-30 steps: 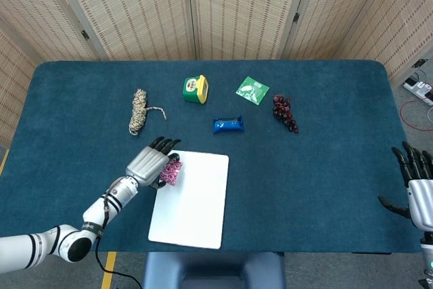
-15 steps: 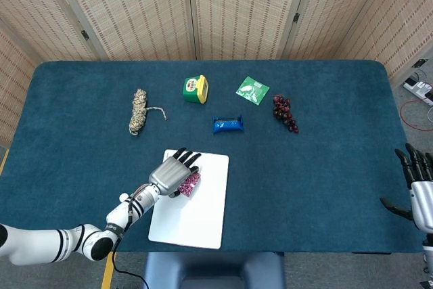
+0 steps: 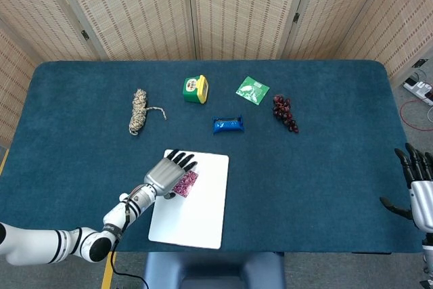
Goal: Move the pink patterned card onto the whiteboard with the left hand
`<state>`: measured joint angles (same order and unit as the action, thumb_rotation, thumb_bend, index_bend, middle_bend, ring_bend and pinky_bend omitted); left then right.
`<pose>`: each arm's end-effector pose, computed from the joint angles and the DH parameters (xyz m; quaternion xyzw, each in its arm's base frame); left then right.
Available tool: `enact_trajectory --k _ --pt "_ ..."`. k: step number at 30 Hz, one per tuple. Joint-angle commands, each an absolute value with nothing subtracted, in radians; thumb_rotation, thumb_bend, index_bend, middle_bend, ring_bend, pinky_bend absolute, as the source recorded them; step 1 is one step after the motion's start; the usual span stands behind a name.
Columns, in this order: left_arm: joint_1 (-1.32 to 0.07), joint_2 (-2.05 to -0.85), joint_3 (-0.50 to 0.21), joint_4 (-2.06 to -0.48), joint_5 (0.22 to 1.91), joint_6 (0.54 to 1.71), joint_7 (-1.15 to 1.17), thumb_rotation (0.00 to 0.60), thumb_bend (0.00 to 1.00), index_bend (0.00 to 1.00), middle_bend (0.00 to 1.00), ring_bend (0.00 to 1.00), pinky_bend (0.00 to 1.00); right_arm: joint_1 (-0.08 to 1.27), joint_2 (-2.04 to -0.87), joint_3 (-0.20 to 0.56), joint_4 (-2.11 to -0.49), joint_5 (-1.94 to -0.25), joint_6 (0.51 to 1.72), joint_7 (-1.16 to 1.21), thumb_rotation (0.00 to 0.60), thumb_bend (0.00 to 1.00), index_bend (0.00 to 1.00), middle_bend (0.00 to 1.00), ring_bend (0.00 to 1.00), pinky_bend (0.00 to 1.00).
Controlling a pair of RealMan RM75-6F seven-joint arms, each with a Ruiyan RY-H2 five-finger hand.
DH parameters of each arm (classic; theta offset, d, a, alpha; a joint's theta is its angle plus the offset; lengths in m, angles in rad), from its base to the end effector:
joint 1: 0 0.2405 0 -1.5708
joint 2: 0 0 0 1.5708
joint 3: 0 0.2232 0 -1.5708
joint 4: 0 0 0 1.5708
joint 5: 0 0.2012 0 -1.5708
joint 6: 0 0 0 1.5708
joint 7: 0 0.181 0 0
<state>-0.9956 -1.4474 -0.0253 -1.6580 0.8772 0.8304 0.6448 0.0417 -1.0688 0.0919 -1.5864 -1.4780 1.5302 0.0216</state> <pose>-0.0799 0.3274 -0.0493 -0.8636 -0.2748 -0.2396 0.3483 -0.2910 -0.2108 0.1866 0.5705 -0.3616 0.3852 0.6288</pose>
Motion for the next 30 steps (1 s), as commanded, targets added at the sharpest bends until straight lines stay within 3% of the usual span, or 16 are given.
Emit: enact_trajectory --k 1,8,16,30 --pt "-0.964 -1.412 -0.019 -1.671 0.924 0.859 0.599 0.6 0.27 0.17 0.0 0.0 0.0 0.042 -1.068 0.092 -1.586 -1.478 1.53 0.023 0.6 0.11 0.0 0.0 0.05 0.0" --pt "-0.877 -1.331 0.033 -1.675 1.033 0.917 0.511 0.6 0.28 0.29 0.0 0.0 0.0 0.049 -1.073 0.094 -1.579 -1.478 1.519 0.028 0.6 0.11 0.0 0.0 0.05 0.0" --pt "-0.781 -1.269 0.096 -1.67 1.116 0.972 0.463 0.6 0.28 0.33 0.0 0.0 0.0 0.062 -1.078 0.096 -1.58 -1.49 1.511 0.023 0.6 0.11 0.0 0.0 0.05 0.0" --pt "-0.651 -1.273 0.135 -1.606 1.206 1.037 0.397 0.6 0.33 0.39 0.01 0.0 0.0 0.065 -1.085 0.093 -1.575 -1.498 1.514 0.033 0.6 0.11 0.0 0.0 0.05 0.0"
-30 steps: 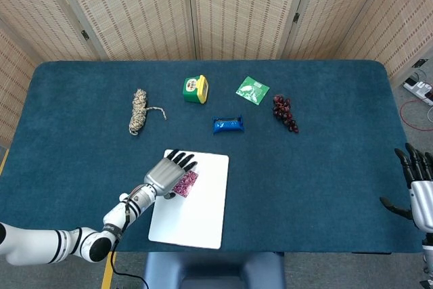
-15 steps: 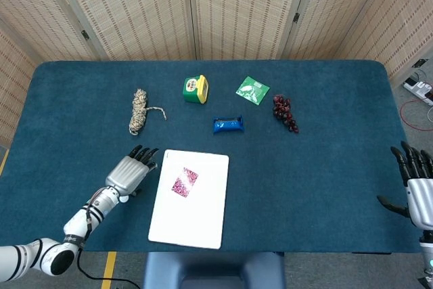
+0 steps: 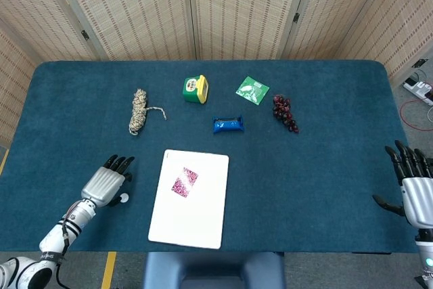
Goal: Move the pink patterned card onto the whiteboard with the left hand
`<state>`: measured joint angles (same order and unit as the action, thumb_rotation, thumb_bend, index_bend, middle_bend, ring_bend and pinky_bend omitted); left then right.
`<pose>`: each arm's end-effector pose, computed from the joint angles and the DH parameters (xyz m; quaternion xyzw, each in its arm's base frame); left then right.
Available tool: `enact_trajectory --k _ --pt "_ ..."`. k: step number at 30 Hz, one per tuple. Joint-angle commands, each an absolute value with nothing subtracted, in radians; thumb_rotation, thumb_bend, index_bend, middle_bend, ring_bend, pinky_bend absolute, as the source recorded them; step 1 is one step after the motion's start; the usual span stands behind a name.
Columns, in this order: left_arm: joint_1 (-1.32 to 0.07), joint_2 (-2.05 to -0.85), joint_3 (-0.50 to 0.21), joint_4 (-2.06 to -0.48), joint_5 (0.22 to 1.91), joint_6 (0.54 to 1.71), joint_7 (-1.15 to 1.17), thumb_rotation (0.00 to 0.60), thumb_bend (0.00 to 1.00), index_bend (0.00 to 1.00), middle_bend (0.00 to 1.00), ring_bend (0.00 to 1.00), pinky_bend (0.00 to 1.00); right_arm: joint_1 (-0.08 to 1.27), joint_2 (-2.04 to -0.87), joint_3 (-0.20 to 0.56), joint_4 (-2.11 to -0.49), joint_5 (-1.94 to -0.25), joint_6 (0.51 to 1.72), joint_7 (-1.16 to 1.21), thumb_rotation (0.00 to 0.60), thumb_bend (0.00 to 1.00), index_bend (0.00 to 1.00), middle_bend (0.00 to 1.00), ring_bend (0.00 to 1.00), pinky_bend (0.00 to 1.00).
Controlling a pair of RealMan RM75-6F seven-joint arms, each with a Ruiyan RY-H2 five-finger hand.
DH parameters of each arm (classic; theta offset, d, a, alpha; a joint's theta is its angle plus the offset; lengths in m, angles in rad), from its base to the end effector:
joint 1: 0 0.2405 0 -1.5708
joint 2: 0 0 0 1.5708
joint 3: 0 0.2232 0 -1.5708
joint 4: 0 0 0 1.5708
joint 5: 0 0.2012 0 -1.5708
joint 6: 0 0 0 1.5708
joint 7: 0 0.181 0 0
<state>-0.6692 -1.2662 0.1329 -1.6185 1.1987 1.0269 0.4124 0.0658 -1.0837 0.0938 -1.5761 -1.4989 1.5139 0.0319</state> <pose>-0.2081 0.2967 0.0208 -0.8148 -0.3083 -0.2178 0.4401 -0.2847 -0.2185 0.1793 0.5813 -0.3597 0.3961 0.6130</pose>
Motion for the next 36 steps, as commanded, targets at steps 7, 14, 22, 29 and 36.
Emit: enact_trajectory --k 7,14,22,29,36 --pt "-0.619 -1.293 0.131 -1.597 1.231 1.032 0.384 0.6 0.34 0.4 0.01 0.0 0.0 0.066 -1.083 0.093 -1.575 -1.503 1.518 0.035 0.6 0.11 0.0 0.0 0.05 0.0" --pt "-0.612 -1.321 0.111 -1.583 1.249 1.018 0.393 0.6 0.34 0.42 0.02 0.0 0.0 0.062 -1.083 0.091 -1.577 -1.505 1.524 0.035 0.6 0.11 0.0 0.0 0.05 0.0" --pt "-0.602 -1.342 0.093 -1.548 1.246 1.0 0.405 0.6 0.34 0.44 0.03 0.0 0.0 0.057 -1.082 0.089 -1.58 -1.505 1.531 0.033 0.6 0.11 0.0 0.0 0.05 0.0" --pt "-0.588 -1.351 0.086 -1.529 1.252 0.996 0.399 0.6 0.34 0.46 0.04 0.0 0.0 0.061 -1.083 0.09 -1.583 -1.504 1.525 0.028 0.6 0.11 0.0 0.0 0.05 0.0" --pt "-0.576 -1.358 0.078 -1.517 1.259 0.991 0.389 0.6 0.34 0.47 0.04 0.0 0.0 0.06 -1.082 0.09 -1.587 -1.502 1.525 0.024 0.6 0.11 0.0 0.0 0.05 0.0"
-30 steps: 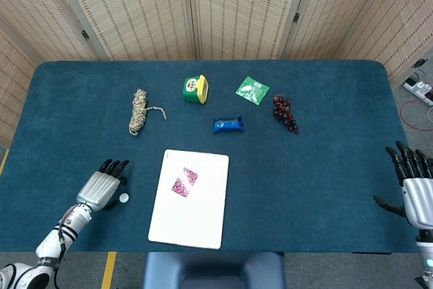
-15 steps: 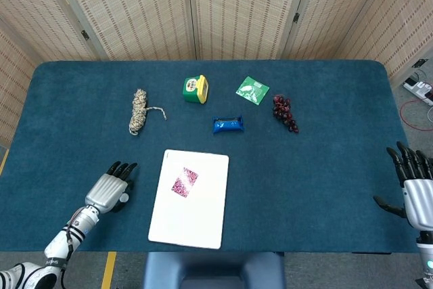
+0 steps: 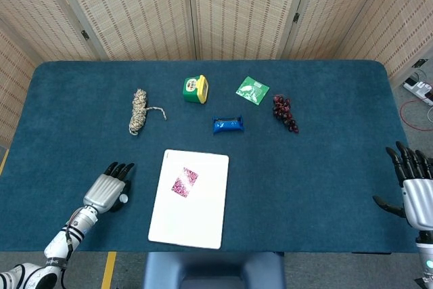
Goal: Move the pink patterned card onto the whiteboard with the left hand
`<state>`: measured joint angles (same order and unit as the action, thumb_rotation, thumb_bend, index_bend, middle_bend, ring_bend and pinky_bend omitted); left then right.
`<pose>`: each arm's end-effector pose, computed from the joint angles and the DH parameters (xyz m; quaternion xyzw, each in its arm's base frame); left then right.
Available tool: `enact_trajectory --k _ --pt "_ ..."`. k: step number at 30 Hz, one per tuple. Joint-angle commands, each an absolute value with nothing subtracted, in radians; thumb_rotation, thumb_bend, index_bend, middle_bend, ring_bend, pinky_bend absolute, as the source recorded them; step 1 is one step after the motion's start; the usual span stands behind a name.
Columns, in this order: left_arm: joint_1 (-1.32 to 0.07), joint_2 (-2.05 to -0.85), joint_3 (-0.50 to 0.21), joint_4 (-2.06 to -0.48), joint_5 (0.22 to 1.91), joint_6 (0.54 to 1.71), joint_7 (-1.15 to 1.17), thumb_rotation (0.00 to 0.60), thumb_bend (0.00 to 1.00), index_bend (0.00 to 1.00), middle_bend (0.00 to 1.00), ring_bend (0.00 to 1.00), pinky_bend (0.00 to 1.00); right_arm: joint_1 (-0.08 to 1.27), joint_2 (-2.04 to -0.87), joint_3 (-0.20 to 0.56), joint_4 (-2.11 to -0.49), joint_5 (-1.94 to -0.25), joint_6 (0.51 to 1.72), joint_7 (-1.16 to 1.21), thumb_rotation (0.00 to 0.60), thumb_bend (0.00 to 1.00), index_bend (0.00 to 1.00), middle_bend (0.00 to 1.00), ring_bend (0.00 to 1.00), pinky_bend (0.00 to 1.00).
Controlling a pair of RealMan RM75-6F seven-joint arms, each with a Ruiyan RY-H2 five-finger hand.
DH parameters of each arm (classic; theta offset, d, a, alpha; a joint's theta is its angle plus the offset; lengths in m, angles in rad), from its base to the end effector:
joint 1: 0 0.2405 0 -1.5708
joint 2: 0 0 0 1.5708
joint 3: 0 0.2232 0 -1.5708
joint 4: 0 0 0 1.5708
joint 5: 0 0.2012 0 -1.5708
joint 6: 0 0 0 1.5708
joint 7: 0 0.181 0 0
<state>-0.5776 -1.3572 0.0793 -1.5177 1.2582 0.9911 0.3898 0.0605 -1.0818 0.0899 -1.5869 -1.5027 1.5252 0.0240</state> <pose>-0.2230 0.2887 0.0001 -0.8079 -0.3279 -0.2209 0.4369 -0.2828 -0.2160 0.1795 0.5803 -0.3584 0.3974 0.6139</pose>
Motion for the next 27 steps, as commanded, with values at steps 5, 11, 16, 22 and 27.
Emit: enact_trajectory --k 5,11,16,22,27 --pt "-0.568 -1.354 0.074 -1.519 1.267 0.99 0.38 0.6 0.34 0.47 0.04 0.0 0.0 0.059 -1.082 0.089 -1.589 -1.5 1.524 0.021 0.6 0.11 0.0 0.0 0.05 0.0" --pt "-0.562 -1.352 0.067 -1.523 1.273 0.989 0.375 0.6 0.34 0.47 0.04 0.0 0.0 0.06 -1.083 0.089 -1.59 -1.5 1.524 0.019 0.6 0.11 0.0 0.0 0.05 0.0" --pt "-0.562 -1.364 0.059 -1.508 1.27 0.976 0.376 0.6 0.34 0.48 0.04 0.0 0.0 0.059 -1.082 0.089 -1.59 -1.499 1.524 0.02 0.6 0.11 0.0 0.0 0.05 0.0" --pt "-0.56 -1.371 0.051 -1.497 1.269 0.969 0.375 0.6 0.35 0.49 0.05 0.0 0.0 0.056 -1.082 0.088 -1.588 -1.495 1.525 0.022 0.6 0.11 0.0 0.0 0.05 0.0" --pt "-0.559 -1.371 0.047 -1.493 1.269 0.965 0.375 0.6 0.38 0.49 0.05 0.0 0.0 0.057 -1.083 0.088 -1.587 -1.495 1.524 0.023 0.6 0.11 0.0 0.0 0.05 0.0"
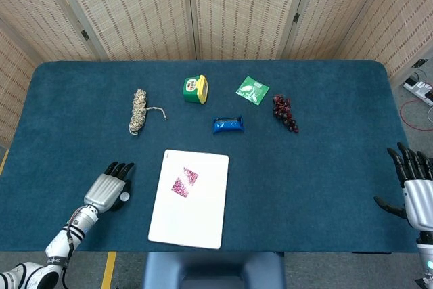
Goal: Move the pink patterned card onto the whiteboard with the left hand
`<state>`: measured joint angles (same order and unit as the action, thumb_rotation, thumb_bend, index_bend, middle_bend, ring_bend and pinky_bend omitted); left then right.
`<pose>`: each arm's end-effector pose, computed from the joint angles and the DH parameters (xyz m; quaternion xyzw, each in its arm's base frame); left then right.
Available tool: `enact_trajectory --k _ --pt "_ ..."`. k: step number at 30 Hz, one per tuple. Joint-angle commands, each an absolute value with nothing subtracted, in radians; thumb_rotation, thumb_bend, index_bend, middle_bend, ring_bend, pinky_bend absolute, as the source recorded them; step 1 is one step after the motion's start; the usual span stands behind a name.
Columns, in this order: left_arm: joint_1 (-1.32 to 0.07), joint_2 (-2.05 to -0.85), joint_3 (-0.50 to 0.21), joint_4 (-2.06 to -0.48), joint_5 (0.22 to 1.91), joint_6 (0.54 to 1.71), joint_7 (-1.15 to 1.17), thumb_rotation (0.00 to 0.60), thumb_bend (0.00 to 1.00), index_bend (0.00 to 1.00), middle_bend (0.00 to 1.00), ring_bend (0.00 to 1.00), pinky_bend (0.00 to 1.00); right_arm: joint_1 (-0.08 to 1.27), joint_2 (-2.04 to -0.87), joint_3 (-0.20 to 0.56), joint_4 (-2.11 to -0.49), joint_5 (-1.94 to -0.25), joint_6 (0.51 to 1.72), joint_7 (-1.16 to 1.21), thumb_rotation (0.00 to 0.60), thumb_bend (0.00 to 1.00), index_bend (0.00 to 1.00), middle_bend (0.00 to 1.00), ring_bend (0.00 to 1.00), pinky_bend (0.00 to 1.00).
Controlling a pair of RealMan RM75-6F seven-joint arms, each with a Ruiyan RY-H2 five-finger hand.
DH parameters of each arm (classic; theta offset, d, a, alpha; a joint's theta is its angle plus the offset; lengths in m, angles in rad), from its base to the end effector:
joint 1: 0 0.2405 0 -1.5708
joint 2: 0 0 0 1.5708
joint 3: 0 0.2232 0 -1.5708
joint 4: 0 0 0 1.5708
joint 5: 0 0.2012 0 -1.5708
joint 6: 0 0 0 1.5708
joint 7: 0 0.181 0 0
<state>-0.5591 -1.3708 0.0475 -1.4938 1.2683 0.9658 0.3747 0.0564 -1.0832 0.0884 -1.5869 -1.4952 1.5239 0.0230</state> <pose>-0.2255 0.2917 -0.0019 -0.8029 -0.3367 -0.2238 0.4381 -0.2851 -0.2145 0.1793 0.5776 -0.3621 0.3942 0.6163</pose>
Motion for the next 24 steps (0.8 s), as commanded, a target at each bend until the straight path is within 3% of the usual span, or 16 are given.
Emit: enact_trajectory --k 1,12,24 --pt "-0.558 -1.371 0.046 -1.492 1.269 0.965 0.375 0.6 0.38 0.5 0.05 0.0 0.0 0.057 -1.083 0.088 -1.587 -1.495 1.523 0.023 0.6 0.11 0.0 0.0 0.05 0.0" --pt "-0.56 -1.356 0.032 -1.5 1.289 0.97 0.364 0.6 0.4 0.53 0.07 0.0 0.0 0.059 -1.082 0.09 -1.59 -1.497 1.523 0.019 0.6 0.11 0.0 0.0 0.05 0.0" --pt "-0.657 -1.327 -0.063 -1.613 1.343 0.943 0.352 0.6 0.4 0.53 0.07 0.0 0.0 0.059 -1.078 0.092 -1.597 -1.499 1.526 0.013 0.6 0.11 0.0 0.0 0.05 0.0"
